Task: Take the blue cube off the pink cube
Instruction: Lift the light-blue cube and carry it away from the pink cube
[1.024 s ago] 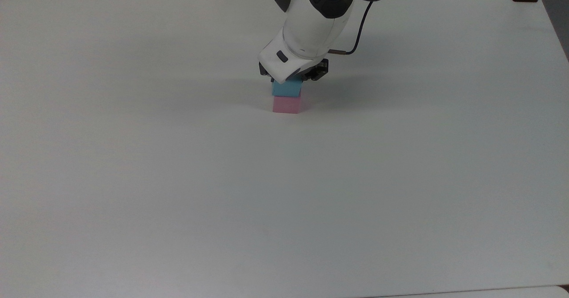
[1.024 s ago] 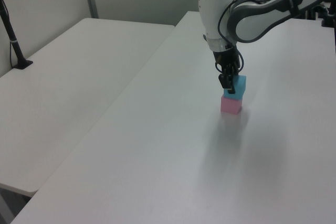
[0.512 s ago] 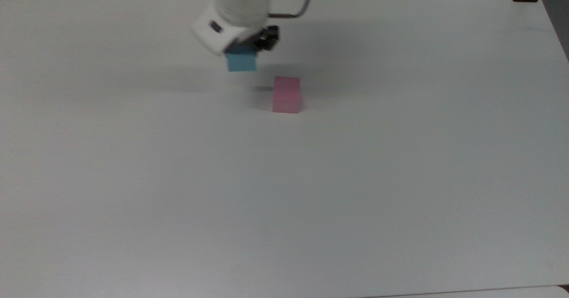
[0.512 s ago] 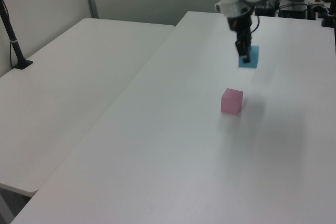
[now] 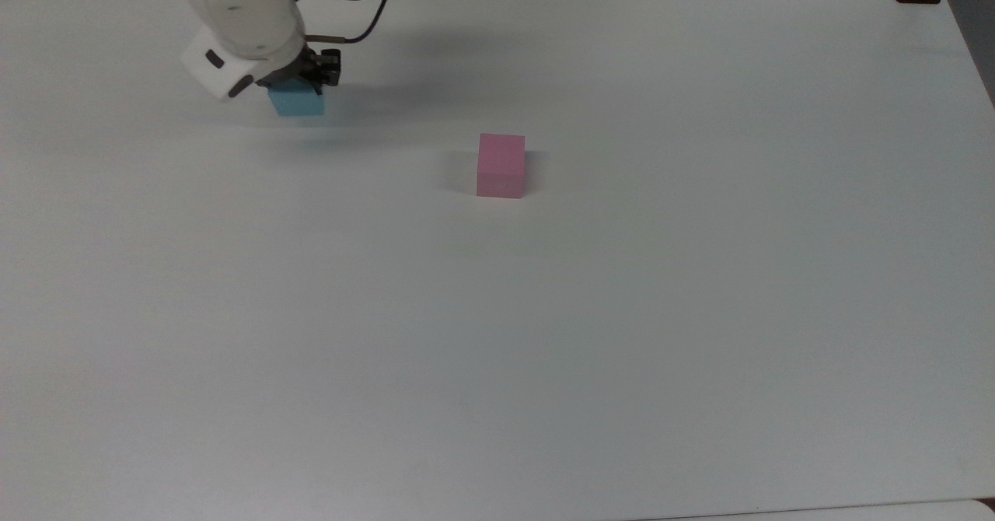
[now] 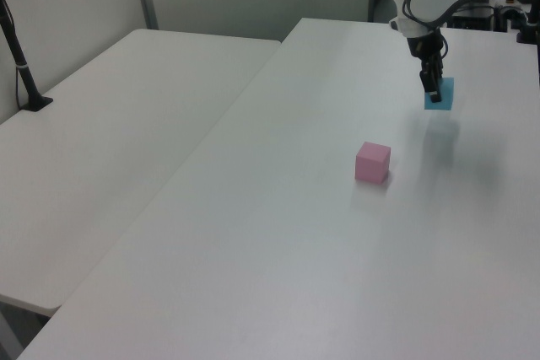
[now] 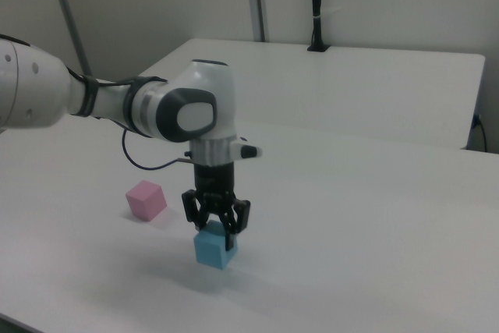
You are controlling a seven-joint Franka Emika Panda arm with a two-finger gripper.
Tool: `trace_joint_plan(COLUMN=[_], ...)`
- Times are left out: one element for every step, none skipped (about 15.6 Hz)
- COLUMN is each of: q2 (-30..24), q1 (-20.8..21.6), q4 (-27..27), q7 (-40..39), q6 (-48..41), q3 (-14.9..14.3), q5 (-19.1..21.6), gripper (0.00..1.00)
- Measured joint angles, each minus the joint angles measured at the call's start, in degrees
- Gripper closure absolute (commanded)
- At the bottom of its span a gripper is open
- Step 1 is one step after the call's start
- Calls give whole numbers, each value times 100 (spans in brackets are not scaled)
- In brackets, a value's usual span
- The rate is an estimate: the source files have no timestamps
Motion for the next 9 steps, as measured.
trace_joint_plan(q2=[1, 0, 0, 3, 15, 60, 97, 140, 175], q1=[-95, -175, -231, -265, -288, -314, -334, -361, -379], q4=[-6, -12, -27, -65, -128, -234, -282, -303, -305], q7=[-138, -251, -327, -360, -374, -403, -417, -440, -465], q6=[2, 19, 72, 157, 268, 456, 532, 564, 568], q3=[-15, -24, -28, -30, -30, -30, -30, -31, -31], q5=[0, 0, 0, 0, -3, -6, -9, -10, -10], gripper=[63, 56, 43, 21, 0, 0, 0, 0, 0])
